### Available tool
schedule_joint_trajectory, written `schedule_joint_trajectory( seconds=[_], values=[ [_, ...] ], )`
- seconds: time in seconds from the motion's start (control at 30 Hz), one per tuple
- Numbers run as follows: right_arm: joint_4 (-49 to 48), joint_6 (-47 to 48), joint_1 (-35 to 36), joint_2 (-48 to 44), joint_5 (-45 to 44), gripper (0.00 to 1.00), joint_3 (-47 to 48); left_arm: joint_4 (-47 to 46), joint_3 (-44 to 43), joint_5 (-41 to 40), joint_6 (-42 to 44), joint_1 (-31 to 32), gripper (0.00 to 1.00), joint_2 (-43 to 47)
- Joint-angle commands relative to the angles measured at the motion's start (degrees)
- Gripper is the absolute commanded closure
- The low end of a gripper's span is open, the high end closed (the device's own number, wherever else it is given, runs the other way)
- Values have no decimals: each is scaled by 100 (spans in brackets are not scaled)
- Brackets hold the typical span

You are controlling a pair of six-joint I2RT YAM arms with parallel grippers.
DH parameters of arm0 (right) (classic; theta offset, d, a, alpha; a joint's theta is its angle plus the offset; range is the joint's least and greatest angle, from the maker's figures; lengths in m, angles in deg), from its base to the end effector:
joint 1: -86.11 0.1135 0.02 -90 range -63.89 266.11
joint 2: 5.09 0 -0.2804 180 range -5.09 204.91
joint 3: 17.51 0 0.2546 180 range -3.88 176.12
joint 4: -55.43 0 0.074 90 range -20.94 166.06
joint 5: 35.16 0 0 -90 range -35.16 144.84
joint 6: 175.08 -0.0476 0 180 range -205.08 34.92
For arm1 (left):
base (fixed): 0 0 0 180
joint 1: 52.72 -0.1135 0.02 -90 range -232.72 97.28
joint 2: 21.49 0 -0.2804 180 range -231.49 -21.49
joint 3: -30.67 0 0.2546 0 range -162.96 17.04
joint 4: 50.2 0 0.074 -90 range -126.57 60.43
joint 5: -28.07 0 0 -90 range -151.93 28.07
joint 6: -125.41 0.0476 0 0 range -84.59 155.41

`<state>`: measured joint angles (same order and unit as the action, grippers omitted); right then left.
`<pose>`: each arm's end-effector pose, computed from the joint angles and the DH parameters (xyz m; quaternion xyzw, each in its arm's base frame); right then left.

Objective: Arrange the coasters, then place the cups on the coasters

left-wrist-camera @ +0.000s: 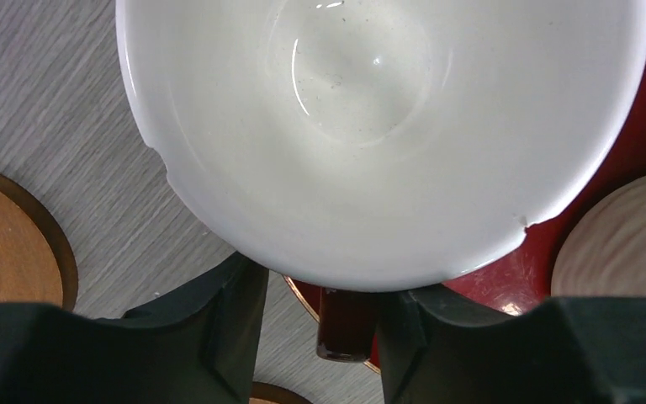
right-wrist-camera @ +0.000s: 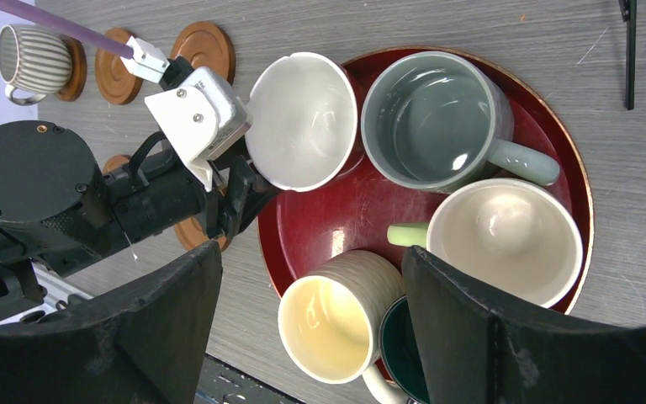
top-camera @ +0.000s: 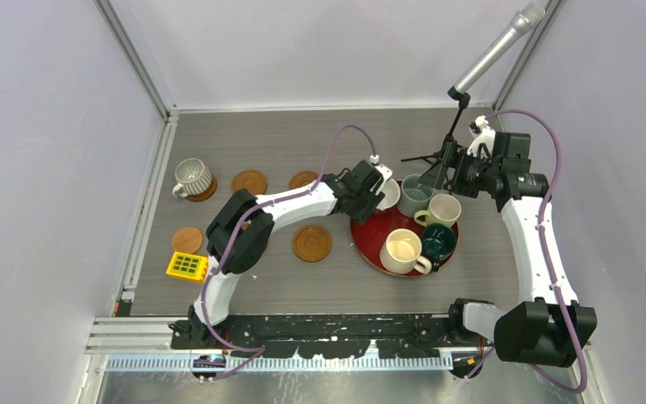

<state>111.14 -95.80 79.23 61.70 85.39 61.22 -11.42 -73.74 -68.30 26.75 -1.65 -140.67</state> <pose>0.2428 -0.0049 0.3443 0.0335 0.8926 0.2549 0.3704 0.3026 -0.3662 0.1958 0.3268 0.8904 -0.1097 0.2971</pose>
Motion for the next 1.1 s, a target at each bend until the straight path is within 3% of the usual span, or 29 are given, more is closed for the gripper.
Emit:
schedule_joint_trajectory(
  seconds=[0.0,0.37,0.8,0.97,1.07],
  values=[
    [-122,-22,-16,-15,22,17,90,-355,-256,-28,39,-62,55,71],
    [-135,-103,-16,82,83,18,95,-536,72,-23,265,-135,100,667],
    [-104,-12,-16,100,66,19,93,-1026,813,554,710,-560,100,1778],
    [-12,141,-16,170,117,19,175,-739,1215,706,1164,-1053,100,2500],
    [-16,168,-16,264,189,19,182,-379,1584,1460,1640,-1594,100,3114]
  ],
)
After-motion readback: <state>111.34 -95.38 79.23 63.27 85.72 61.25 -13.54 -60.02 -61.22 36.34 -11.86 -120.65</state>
